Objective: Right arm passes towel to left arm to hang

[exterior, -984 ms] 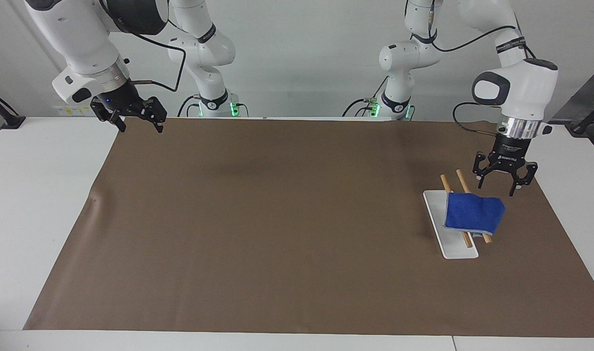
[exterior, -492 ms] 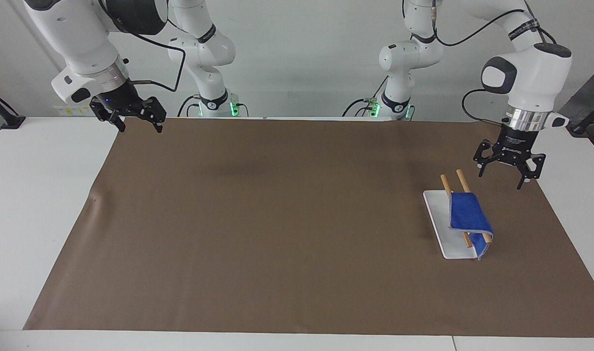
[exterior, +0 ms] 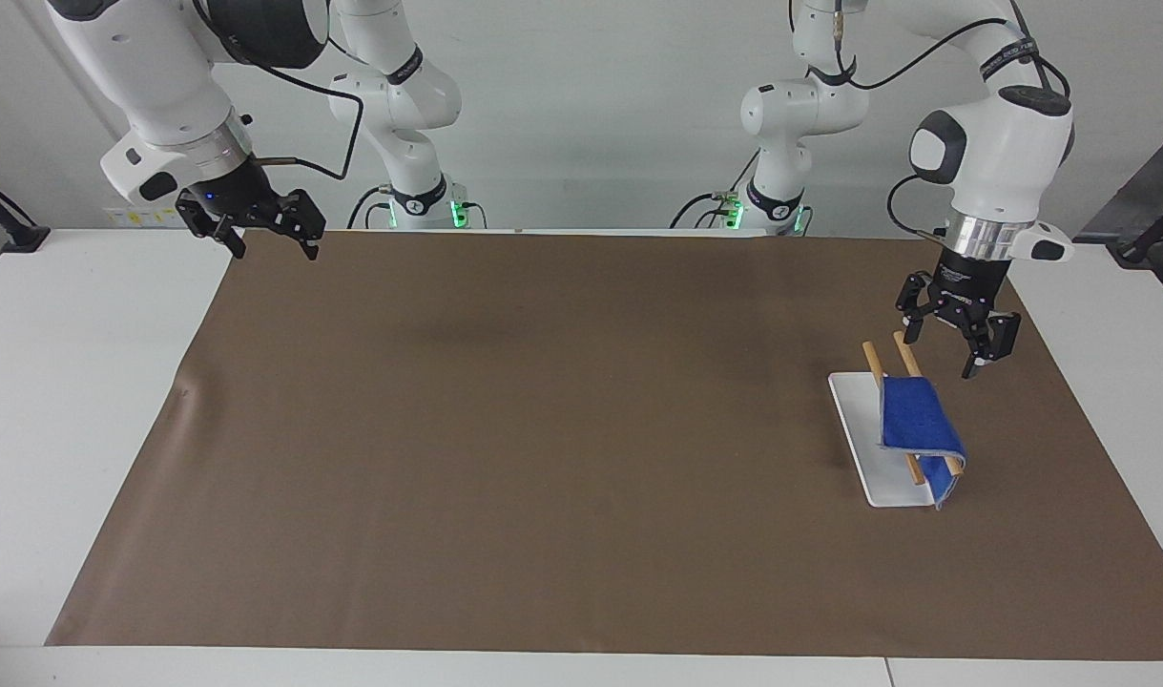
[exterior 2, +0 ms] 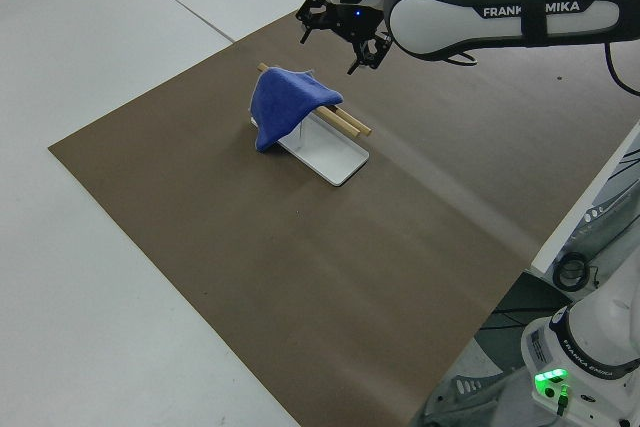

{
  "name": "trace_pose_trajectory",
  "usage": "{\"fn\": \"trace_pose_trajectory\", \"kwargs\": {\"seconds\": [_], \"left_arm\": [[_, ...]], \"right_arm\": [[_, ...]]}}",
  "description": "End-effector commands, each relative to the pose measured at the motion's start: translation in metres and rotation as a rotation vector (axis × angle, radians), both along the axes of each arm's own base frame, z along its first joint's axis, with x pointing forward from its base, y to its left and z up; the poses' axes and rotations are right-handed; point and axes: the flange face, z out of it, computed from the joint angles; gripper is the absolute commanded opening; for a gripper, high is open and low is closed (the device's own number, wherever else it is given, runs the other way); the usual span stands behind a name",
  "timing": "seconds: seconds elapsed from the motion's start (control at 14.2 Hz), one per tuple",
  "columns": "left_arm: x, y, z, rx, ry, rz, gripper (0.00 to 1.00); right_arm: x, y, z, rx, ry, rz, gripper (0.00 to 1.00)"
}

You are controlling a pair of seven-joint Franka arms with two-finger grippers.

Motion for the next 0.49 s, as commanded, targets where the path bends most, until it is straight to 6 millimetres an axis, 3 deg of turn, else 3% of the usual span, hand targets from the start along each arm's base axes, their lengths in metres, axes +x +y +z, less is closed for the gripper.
{"fn": "trace_pose_trajectory", "kwargs": {"seconds": [0.0, 0.21, 0.42], "left_arm": [[-0.004, -0.016, 0.004, 0.104, 0.018, -0.259, 1.00], [-0.006, -0.042, 0.010, 0.221, 0.060, -0.636, 1.00], [-0.001, -0.047, 0.028, 0.319, 0.053, -0.910, 1.00]], "right_arm": [[-0.002, -0.002, 0.002, 0.022, -0.003, 0.005, 1.00], [-0.002, -0.002, 0.002, 0.022, -0.003, 0.005, 1.00], [-0.002, -0.002, 0.002, 0.022, -0.003, 0.005, 1.00]]}}
